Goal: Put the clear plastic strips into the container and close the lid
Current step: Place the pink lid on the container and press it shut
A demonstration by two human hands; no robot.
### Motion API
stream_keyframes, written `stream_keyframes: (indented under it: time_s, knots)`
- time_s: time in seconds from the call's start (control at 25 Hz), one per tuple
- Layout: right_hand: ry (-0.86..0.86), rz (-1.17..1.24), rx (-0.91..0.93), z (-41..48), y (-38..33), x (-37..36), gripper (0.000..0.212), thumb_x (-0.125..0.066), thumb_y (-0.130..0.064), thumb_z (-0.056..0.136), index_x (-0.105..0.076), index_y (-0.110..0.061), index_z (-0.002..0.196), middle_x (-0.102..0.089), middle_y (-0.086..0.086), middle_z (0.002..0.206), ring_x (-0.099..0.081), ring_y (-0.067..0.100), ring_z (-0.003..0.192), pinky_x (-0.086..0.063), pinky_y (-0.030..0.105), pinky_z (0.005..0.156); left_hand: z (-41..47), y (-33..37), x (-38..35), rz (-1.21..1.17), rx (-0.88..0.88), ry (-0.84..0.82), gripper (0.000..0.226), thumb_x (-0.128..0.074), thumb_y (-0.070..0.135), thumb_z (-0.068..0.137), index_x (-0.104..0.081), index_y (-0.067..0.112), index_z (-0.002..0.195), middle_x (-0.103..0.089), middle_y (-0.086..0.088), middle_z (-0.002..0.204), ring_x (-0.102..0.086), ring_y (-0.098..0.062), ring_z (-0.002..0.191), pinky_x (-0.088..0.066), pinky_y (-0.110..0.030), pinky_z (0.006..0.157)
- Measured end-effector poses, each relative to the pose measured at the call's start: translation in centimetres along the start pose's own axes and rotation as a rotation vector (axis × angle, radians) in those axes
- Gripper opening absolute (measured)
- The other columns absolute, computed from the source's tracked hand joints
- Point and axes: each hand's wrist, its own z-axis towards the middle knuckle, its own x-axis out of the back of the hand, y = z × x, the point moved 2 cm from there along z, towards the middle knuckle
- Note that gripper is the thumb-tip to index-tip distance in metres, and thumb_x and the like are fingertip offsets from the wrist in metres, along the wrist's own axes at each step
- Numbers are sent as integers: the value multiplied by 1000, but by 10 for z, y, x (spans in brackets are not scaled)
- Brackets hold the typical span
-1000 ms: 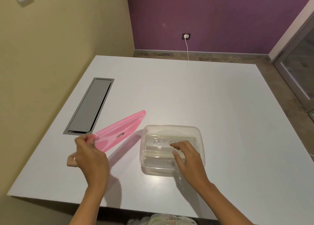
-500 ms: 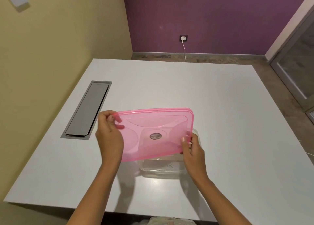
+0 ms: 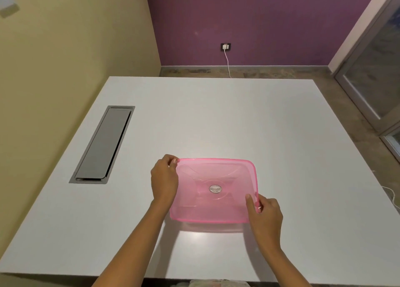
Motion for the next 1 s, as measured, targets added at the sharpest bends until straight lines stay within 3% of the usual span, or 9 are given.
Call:
stream_keyframes:
  time_s: [0.2, 0.4, 0.68, 0.88, 1.0]
  knots:
    - [9, -30, 0, 8, 1, -6, 37, -58, -30, 90, -59, -7, 118, -47, 9, 110, -52, 18, 85, -44, 30, 81, 7, -4, -13, 175, -6, -39, 16, -51, 22, 93, -66, 18, 94, -66, 1, 90, -56, -20, 78, -43, -30, 61]
    - [-14, -133, 15, 14, 4, -11, 37, -54, -30, 91, -58, -5, 118, -49, 12, 116, -58, 26, 85, -45, 32, 78, 13, -18, -26, 212, -42, -72, 16, -52, 23, 93, -66, 16, 96, -59, -6, 103, -54, -26, 99, -46, -34, 66]
    - [9, -436, 36, 29, -13, -13, 39, -50, -40, 91, -59, -9, 113, -54, 11, 109, -58, 32, 94, -44, 35, 69, -5, -30, -31, 136, -69, -94, 27, -39, 29, 97, -55, 21, 117, -49, 0, 123, -58, -25, 102, -47, -36, 73]
    - [-211, -264, 50, 83, -30, -27, 37, -42, -38, 95, -51, -14, 122, -49, 15, 119, -50, 35, 110, -45, 42, 89, -13, -36, -33, 116, -40, -139, 31, -34, 30, 99, -49, 22, 125, -52, 0, 123, -56, -23, 107, -45, -36, 83]
    - [-322, -323, 102, 105, -42, -42, 33, -29, -34, 99, -53, -13, 108, -49, 16, 107, -53, 37, 100, -44, 40, 84, -12, -36, -33, 115, -39, -142, 31, -34, 30, 99, -49, 22, 125, -53, 0, 122, -56, -23, 106, -45, -36, 83]
